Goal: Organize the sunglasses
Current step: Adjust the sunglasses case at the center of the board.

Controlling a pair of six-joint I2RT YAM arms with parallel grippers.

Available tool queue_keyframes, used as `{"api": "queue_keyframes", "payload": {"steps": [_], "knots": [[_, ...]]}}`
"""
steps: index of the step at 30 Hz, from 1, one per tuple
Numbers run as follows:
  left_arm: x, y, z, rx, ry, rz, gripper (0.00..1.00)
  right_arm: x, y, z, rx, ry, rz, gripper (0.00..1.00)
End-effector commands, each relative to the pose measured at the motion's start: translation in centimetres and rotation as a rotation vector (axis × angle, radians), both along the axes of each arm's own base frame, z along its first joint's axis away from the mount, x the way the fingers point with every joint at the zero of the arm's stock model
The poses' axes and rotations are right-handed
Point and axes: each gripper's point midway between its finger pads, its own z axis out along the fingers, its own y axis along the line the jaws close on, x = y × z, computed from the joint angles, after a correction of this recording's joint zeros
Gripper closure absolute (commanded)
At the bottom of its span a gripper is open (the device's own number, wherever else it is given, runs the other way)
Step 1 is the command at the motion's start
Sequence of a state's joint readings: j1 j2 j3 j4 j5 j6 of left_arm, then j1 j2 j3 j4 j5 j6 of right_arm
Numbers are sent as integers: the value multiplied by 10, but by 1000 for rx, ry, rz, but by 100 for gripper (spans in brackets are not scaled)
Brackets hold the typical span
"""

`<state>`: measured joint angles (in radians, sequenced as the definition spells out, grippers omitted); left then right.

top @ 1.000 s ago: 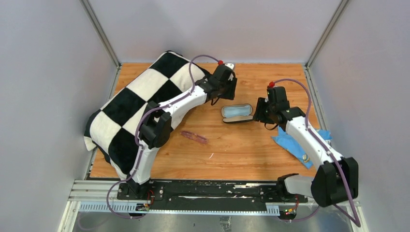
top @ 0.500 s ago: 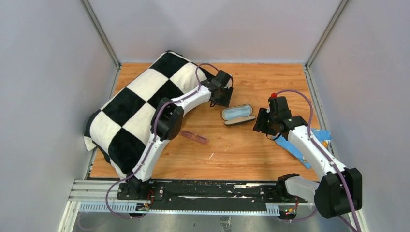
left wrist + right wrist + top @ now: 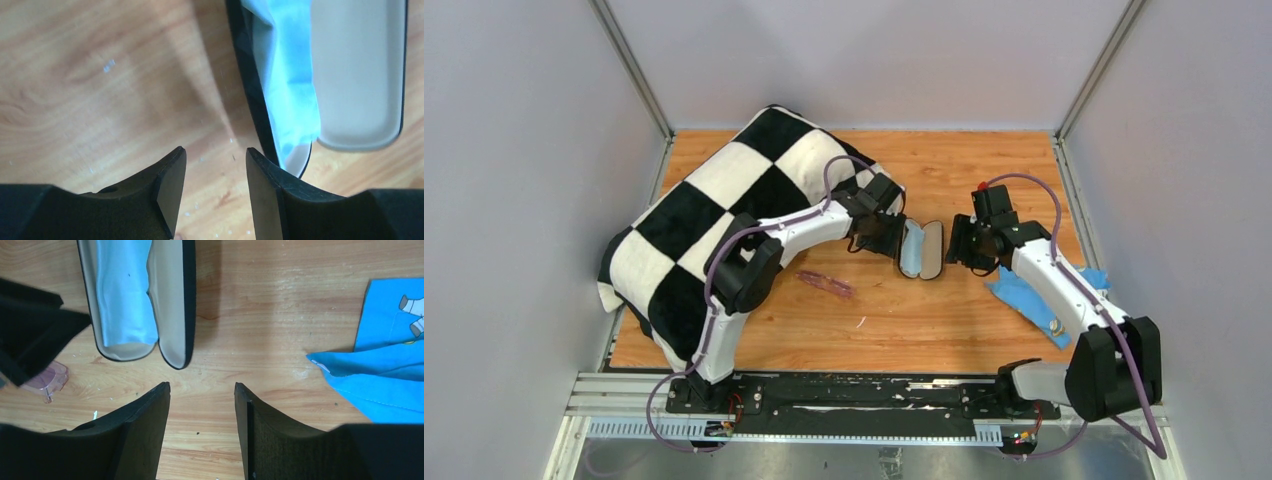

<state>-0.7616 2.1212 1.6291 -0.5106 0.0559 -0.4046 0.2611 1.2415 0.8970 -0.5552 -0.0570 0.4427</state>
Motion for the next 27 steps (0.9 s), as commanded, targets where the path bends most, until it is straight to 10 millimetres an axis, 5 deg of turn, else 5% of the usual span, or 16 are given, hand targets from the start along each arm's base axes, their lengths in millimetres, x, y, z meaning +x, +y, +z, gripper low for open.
{"api": "queue_keyframes", "payload": {"steps": [1,6,11,18,27], "knots": [[-11,2,36,-68,-32,4,47,6,-4,7,-39,28,15,44],[-20,19,61,-71,-76,23,46,15,3,15,-13,24,30,44],[-23,31,72,-65,-105,50,46,36,31,23,63,4,46,52],[-38,53,92,-94,-128,92,46,83,66,-1,187,31,-2,94],[-65,90,125,-142,-198,157,45,120,88,-28,226,65,15,98]]}}
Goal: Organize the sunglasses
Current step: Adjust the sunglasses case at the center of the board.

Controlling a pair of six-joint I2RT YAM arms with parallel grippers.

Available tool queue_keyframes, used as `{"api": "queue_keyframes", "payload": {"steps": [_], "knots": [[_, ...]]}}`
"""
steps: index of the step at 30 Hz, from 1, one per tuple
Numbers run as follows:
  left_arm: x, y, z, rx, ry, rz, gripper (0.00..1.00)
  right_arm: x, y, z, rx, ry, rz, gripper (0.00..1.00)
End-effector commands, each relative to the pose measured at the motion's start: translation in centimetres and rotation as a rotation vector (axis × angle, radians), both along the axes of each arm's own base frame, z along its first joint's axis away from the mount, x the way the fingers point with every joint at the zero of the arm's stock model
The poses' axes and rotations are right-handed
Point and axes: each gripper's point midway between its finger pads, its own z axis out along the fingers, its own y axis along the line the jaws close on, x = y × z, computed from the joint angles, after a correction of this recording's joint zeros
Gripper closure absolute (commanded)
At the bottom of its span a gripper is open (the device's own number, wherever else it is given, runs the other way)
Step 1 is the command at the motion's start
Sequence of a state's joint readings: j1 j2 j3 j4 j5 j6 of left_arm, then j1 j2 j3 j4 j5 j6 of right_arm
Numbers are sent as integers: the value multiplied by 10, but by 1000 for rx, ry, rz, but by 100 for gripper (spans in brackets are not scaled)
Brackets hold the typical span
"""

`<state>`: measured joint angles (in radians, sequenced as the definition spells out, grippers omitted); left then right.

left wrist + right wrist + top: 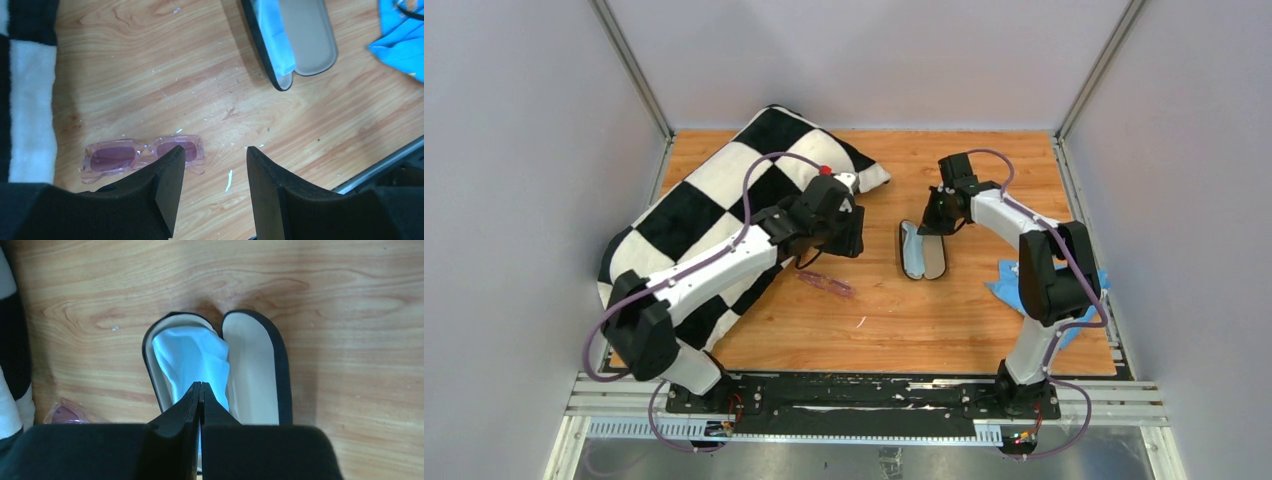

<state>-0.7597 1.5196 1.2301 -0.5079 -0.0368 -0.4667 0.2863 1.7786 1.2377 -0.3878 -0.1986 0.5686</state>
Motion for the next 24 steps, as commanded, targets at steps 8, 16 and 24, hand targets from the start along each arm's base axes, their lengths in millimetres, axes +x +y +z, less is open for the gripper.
{"api": "queue_keyframes", "payload": {"steps": [8,16,24], "knots": [[-12,21,17,-44,-38,65,45,12,39,-13,97,23,55,98],[-13,18,8,-33,-13,50,45,9,51,-20,83,30,93,98],[-10,7,4,-40,9,21,45,14,31,15,-1,-66,92,95]]}}
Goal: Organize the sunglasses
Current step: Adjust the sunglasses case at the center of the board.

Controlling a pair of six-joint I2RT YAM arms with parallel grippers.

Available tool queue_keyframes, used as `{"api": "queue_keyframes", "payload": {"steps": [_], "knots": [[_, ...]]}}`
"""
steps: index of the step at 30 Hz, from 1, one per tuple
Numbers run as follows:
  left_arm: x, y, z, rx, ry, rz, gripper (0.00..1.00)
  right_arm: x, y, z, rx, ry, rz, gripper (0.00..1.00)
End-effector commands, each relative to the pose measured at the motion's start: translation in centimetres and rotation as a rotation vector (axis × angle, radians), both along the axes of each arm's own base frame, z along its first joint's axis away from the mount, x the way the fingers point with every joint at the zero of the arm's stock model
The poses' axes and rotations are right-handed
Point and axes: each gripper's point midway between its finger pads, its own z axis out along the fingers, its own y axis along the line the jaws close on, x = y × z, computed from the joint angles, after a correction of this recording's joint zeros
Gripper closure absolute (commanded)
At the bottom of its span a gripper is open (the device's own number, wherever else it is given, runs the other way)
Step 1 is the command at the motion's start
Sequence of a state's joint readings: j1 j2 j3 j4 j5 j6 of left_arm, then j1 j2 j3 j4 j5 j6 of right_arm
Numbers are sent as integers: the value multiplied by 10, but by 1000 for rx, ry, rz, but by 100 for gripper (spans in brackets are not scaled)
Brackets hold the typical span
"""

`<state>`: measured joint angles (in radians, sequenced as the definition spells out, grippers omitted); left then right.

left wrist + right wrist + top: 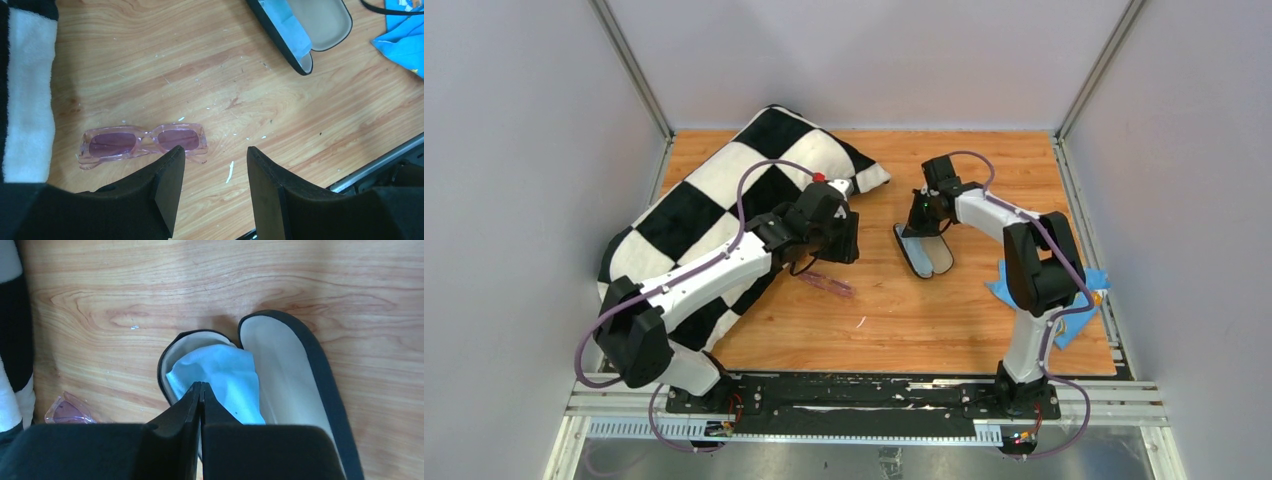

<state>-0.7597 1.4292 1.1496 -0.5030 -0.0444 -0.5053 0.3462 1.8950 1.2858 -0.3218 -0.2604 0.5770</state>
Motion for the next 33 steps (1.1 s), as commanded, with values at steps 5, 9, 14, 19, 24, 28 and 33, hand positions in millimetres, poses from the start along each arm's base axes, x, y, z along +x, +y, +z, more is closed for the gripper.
{"api": "queue_keyframes", "payload": {"steps": [5,9,14,19,24,28,33], "knots": [[6,-12,-6,-16,24,-20,45,6,-41,64,-115,-161,-35,84],[7,-13,-9,-13,27,-21,45,-12,-72,66,-152,-164,-76,76],[6,-20,-13,-21,48,-46,45,-37,-105,56,-186,-145,-95,51],[6,-28,-15,-40,64,-67,45,-35,-108,48,-207,-93,11,35],[4,-31,-14,-54,69,-82,45,-26,-110,35,-250,-35,61,35],[1,-31,-20,-42,87,-98,45,-16,-97,24,-208,-23,136,40],[-3,-31,-25,-49,102,-105,45,-3,-78,21,-129,-60,211,44]]}}
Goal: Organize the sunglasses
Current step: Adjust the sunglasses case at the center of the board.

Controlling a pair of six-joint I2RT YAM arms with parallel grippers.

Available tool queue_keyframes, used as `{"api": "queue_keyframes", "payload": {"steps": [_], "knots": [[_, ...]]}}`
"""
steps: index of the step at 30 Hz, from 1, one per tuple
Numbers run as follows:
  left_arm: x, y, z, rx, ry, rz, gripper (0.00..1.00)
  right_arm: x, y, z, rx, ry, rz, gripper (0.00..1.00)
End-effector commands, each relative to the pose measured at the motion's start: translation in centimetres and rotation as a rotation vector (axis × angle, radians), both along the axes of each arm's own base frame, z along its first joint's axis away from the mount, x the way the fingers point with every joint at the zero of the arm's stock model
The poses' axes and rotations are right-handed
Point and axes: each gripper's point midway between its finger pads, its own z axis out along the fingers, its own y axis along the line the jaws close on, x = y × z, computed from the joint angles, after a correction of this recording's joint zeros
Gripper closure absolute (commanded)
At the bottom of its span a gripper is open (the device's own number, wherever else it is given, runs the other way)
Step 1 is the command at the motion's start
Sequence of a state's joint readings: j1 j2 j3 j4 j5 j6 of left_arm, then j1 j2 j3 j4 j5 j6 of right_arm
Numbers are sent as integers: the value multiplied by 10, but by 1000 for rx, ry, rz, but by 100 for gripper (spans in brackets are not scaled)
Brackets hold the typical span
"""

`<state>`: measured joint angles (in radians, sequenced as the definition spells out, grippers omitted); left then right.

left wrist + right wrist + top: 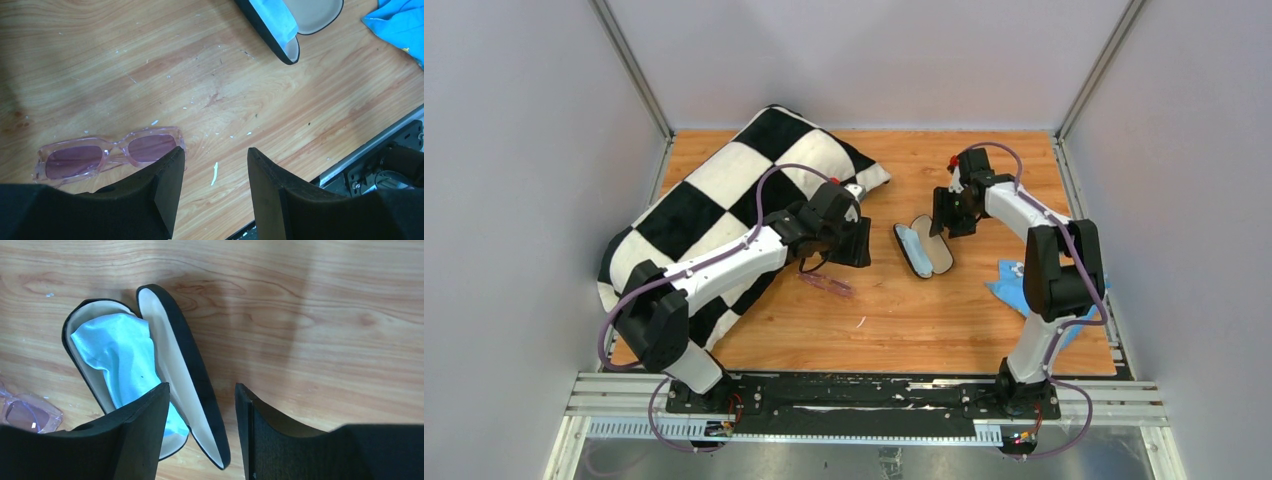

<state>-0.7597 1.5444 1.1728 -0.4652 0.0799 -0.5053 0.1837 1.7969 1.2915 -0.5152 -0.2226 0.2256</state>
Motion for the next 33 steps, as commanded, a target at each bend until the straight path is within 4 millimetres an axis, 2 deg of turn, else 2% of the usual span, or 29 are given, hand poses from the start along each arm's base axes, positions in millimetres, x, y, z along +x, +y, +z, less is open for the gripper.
{"api": "queue_keyframes", "payload": {"steps": [1,7,16,19,23,26,28,31,33], "knots": [[1,-5,1,-22,3,-16,45,7,18,6,87,-17,110,45],[-3,-2,-4,-21,15,-12,45,17,52,13,147,-32,228,48],[-9,6,-4,-20,11,0,45,6,113,19,167,-5,418,48],[-9,7,-4,-18,9,3,45,4,118,27,158,-13,432,48],[-9,7,-4,-21,7,2,45,6,109,52,119,-74,399,46],[-9,6,-2,-27,5,-1,45,6,91,78,62,-144,322,43],[-8,5,-2,-28,4,-1,45,2,74,87,30,-164,247,41],[-8,4,-2,-34,2,-4,45,-10,42,86,3,-161,98,40],[-8,1,-4,-41,7,-9,45,-20,23,78,24,-147,4,39]]}}
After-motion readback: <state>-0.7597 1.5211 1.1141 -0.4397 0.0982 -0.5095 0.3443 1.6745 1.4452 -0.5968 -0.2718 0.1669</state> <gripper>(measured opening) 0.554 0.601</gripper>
